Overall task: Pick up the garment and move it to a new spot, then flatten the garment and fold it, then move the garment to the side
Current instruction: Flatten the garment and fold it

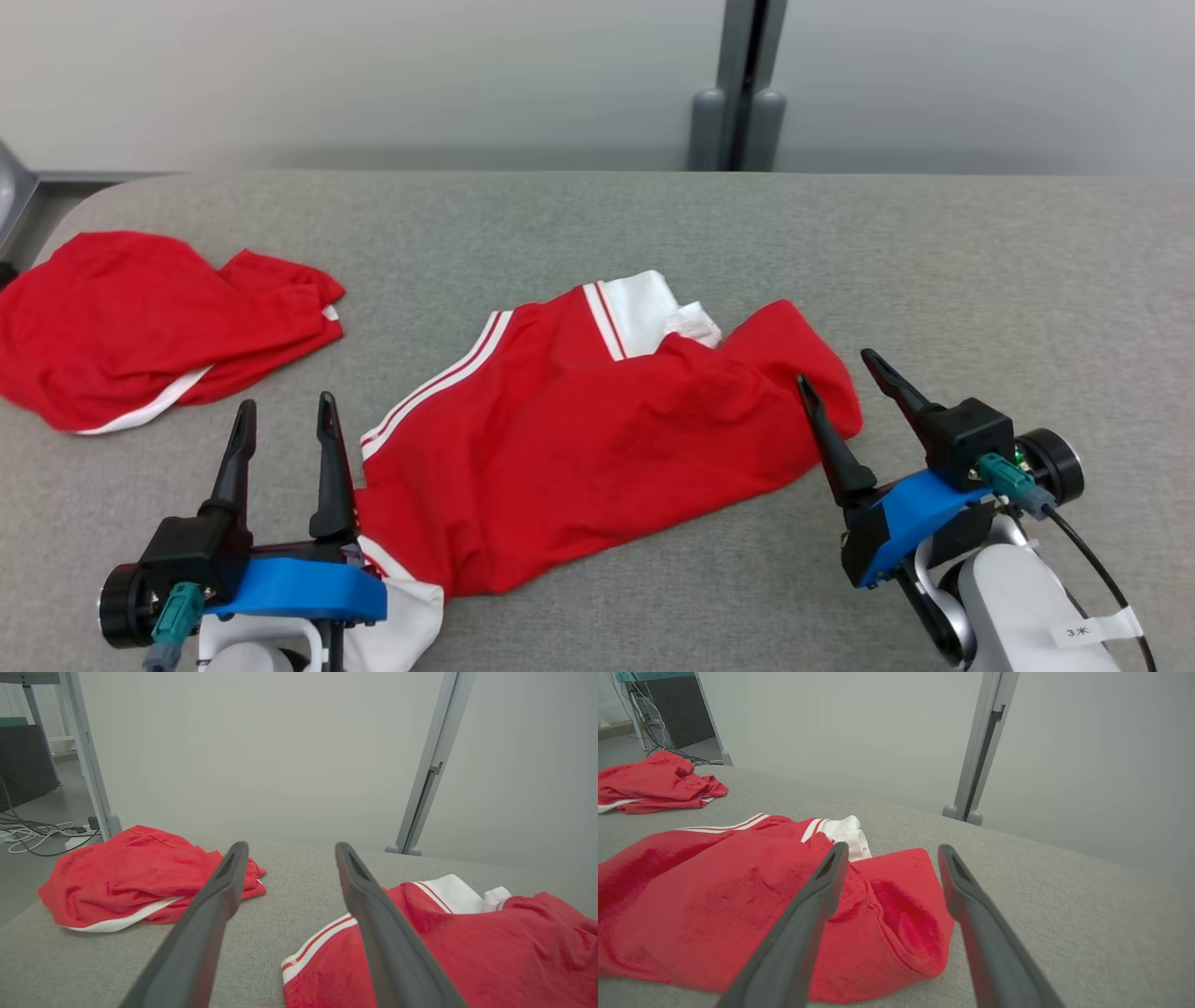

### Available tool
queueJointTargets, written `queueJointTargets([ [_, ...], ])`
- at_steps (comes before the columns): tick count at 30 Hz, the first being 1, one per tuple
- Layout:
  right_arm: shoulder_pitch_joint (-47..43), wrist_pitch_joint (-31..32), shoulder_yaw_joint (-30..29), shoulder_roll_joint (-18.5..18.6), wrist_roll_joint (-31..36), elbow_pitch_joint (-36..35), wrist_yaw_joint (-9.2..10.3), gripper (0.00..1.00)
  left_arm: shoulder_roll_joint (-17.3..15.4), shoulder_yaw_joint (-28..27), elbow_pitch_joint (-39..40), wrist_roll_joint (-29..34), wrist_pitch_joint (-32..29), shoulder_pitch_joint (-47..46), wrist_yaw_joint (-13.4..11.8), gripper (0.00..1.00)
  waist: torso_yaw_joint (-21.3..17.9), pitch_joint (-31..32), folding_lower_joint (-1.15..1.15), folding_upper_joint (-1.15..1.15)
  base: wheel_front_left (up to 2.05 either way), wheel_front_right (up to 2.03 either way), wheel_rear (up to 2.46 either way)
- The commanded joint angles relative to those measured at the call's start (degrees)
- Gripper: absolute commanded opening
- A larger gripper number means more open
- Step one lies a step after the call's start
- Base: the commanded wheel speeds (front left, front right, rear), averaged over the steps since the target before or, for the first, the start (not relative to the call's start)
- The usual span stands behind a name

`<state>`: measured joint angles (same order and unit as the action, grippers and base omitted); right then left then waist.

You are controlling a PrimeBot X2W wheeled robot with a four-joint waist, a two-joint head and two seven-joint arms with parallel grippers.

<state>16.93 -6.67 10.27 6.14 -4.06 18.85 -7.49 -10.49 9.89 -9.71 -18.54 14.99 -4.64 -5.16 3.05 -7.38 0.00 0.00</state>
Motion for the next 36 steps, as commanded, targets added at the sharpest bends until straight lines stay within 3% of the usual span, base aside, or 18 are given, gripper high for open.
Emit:
queueJointTargets([
  [1,1.23,0.18,0.12,1.0,0.4,1.88,-0.01,1.0,0.41,-0.1,-0.22,0.59,0.28,-1.07,0.29,1.0,1.7,-1.53,0.0,0.0,0.0,0.0,0.0],
  [13,5.94,0.9,4.65,4.65,0.33,18.19,-0.02,1.0,3.48,-1.08,-1.86,2.57,0.29,-3.84,2.6,1.0,5.4,-5.0,0.0,0.0,0.0,0.0,0.0],
  [14,6.43,0.82,5.42,4.64,-0.37,19.12,-0.01,0.07,3.75,-1.15,-2.01,2.7,0.29,-3.98,2.72,1.0,5.47,-5.01,0.0,0.0,0.0,0.0,0.0],
  [15,6.83,0.49,6.08,4.63,-0.98,19.9,-0.02,0.0,4.0,-1.21,-2.16,2.94,0.29,-4.04,2.97,1.0,5.47,-4.95,0.0,0.0,0.0,0.0,0.0],
  [20,7.26,-1.41,8.79,4.93,-3.86,21.29,-0.01,0.0,4.56,-2.21,-2.84,3.5,0.29,-3.06,3.63,1.0,4.23,-3.56,0.0,0.0,0.0,0.0,0.0],
  [26,3.55,-2.26,11.87,5.28,-5.41,17.57,-0.01,0.0,4.81,-3.18,-3.27,4.07,0.28,-1.41,4.19,1.0,1.8,-1.29,0.0,0.0,0.0,0.0,0.0],
  [36,-11.88,6.2,15.13,7.63,-7.31,-6.05,-0.02,0.0,5.49,-4.7,-3.31,4.89,0.28,0.53,5.13,1.0,-3.03,1.99,0.0,0.0,0.0,0.0,0.0],
])
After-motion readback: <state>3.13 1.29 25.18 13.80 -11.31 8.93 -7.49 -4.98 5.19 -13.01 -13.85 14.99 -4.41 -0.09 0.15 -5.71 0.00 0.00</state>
